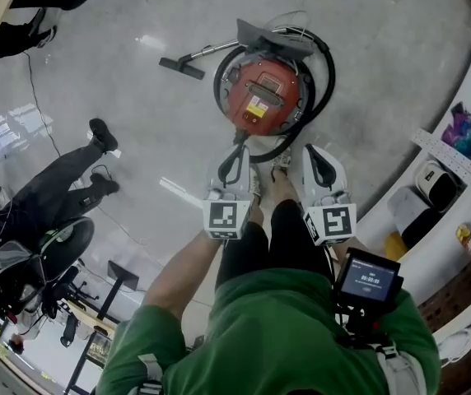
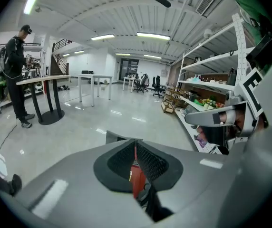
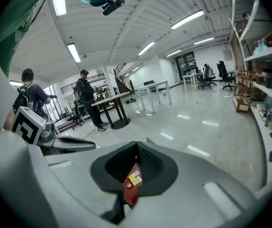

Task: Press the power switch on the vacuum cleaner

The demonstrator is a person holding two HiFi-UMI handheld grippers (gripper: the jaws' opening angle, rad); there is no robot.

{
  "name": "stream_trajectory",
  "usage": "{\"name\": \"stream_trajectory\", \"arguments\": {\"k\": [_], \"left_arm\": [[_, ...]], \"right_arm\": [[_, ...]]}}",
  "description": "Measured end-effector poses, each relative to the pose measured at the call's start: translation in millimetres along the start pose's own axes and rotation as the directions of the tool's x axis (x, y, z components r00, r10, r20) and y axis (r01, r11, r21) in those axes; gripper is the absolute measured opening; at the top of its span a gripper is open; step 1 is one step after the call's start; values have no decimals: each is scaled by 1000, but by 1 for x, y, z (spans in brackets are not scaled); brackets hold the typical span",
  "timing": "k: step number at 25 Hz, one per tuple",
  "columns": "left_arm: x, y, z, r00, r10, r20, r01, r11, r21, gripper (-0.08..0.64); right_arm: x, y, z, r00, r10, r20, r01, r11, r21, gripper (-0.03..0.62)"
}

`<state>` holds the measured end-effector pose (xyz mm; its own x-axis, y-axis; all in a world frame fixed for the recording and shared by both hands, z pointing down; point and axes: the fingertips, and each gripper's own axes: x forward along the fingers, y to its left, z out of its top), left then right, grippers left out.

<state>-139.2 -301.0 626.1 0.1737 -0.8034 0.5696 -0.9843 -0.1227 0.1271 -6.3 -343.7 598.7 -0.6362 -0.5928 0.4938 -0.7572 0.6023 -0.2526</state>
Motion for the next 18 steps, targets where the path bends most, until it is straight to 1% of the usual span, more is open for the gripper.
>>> {"name": "stream_trajectory", "arguments": {"k": [8, 12, 18], "left_arm": [[33, 17, -46, 997, 13, -76, -13, 1000, -5, 6], [50, 23, -72, 994, 8, -112, -8, 1000, 2, 6], [77, 29, -108, 986, 7, -165, -6, 1000, 8, 6]], "right_arm": [[30, -8, -39, 998, 11, -54, -12, 1000, -7, 2], [39, -7, -59, 997, 26, -75, -28, 999, -30, 2], [55, -10, -84, 993, 39, -113, -40, 999, -9, 2]]}}
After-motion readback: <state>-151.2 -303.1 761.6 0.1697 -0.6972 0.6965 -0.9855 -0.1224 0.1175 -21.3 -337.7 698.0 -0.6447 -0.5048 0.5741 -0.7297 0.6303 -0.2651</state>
